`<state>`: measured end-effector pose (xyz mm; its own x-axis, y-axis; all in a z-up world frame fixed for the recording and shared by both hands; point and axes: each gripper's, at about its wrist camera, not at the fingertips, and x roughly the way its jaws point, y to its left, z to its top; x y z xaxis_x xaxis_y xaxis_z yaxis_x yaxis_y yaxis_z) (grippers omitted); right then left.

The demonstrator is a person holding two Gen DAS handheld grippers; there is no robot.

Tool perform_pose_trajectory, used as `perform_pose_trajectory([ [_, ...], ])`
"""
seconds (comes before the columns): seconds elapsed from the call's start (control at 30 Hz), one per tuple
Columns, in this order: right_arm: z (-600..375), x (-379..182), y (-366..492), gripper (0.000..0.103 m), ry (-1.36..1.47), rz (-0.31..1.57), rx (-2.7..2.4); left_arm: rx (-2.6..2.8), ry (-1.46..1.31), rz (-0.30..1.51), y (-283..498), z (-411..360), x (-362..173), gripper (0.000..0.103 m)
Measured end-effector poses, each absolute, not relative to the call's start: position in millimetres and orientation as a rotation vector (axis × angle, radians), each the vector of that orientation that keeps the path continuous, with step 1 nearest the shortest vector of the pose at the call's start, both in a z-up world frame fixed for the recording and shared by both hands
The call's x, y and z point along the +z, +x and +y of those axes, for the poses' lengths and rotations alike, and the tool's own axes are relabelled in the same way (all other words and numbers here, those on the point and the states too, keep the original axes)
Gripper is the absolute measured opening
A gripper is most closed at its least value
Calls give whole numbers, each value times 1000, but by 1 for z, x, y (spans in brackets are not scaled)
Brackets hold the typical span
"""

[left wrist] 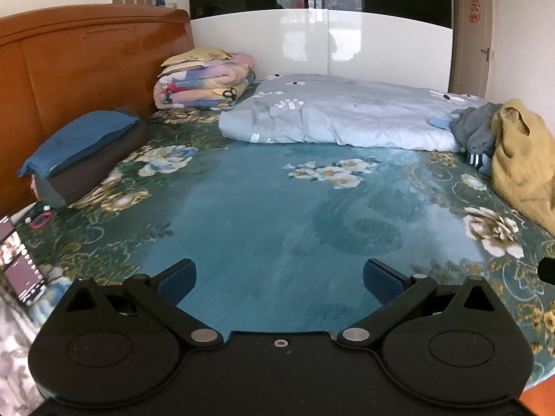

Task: Fold clothes
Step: 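Move both tools toward the mustard-yellow sweater on the bed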

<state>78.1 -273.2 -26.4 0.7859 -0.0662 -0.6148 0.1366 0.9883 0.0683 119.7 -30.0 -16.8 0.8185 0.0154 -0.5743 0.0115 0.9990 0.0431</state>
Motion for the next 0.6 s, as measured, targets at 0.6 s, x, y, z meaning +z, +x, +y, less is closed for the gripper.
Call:
perform_pose_trajectory([
  [0.6, -346, -53, 184, 103, 103, 613, -234, -96, -19, 582, 235, -66, -36, 102],
])
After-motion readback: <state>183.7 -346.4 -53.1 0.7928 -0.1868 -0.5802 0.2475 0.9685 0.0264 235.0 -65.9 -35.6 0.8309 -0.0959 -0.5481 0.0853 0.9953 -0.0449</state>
